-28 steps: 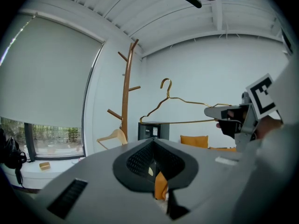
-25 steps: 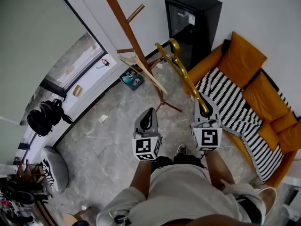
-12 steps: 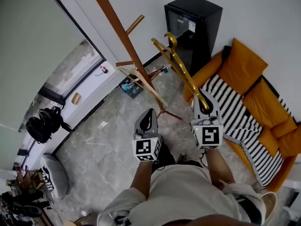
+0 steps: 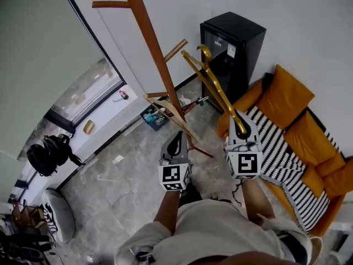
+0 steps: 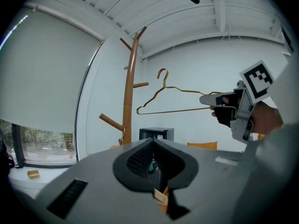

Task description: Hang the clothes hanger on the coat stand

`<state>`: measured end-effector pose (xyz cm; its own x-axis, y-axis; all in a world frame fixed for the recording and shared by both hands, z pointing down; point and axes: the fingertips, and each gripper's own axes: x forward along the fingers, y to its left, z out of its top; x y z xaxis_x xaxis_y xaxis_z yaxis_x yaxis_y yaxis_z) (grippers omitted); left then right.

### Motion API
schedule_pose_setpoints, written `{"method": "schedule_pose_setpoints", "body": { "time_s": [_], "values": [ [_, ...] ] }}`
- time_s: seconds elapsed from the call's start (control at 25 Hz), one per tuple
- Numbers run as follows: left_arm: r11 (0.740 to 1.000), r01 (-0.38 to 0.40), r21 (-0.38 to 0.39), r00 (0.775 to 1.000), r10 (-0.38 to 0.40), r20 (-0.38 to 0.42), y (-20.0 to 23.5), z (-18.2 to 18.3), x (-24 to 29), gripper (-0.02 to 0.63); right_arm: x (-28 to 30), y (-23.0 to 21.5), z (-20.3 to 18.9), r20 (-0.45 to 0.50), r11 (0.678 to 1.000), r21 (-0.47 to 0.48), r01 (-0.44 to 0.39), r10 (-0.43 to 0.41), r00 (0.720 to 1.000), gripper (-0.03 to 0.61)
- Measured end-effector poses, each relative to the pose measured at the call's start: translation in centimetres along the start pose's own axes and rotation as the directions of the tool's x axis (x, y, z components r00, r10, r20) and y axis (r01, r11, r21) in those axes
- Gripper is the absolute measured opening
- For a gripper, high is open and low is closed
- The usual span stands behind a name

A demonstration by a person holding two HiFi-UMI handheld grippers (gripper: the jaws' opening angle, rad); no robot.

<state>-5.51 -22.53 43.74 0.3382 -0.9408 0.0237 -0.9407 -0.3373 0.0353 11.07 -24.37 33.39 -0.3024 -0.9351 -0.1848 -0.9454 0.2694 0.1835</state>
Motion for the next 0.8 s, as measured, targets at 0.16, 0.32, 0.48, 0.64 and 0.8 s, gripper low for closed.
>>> {"method": "schedule_pose_setpoints", "body": {
  "time_s": [0.16,0.32,0.48,0.64,0.8],
  "values": [
    [1.000,0.011,-0.010,1.000,-0.010,0.016,0.8,0.6,0.9,0.009,1.6,0.4,0.7,0.007,1.000,-0.012,0.001,-0.001,1.000,0.003],
    [0.999,0.016,-0.032,0.999,-0.015,0.036,1.5,0.8,1.6,0.009,3.0,0.8,1.1,0.018,0.999,-0.031,-0.007,0.007,1.000,0.003],
    [0.999,0.008,-0.043,0.999,-0.006,0.045,2.5,0.8,2.1,0.009,4.3,1.4,1.1,0.022,0.999,-0.041,-0.019,0.020,1.000,0.003],
    [0.999,-0.005,-0.051,0.999,0.008,0.052,3.5,0.9,2.3,0.009,5.3,2.2,1.2,0.020,0.998,-0.050,-0.033,0.034,0.999,0.003],
    [0.998,-0.018,-0.063,0.998,0.022,0.055,4.5,0.7,2.2,0.009,6.3,3.2,0.9,0.016,0.997,-0.055,-0.055,0.056,0.998,0.003]
  ]
}}
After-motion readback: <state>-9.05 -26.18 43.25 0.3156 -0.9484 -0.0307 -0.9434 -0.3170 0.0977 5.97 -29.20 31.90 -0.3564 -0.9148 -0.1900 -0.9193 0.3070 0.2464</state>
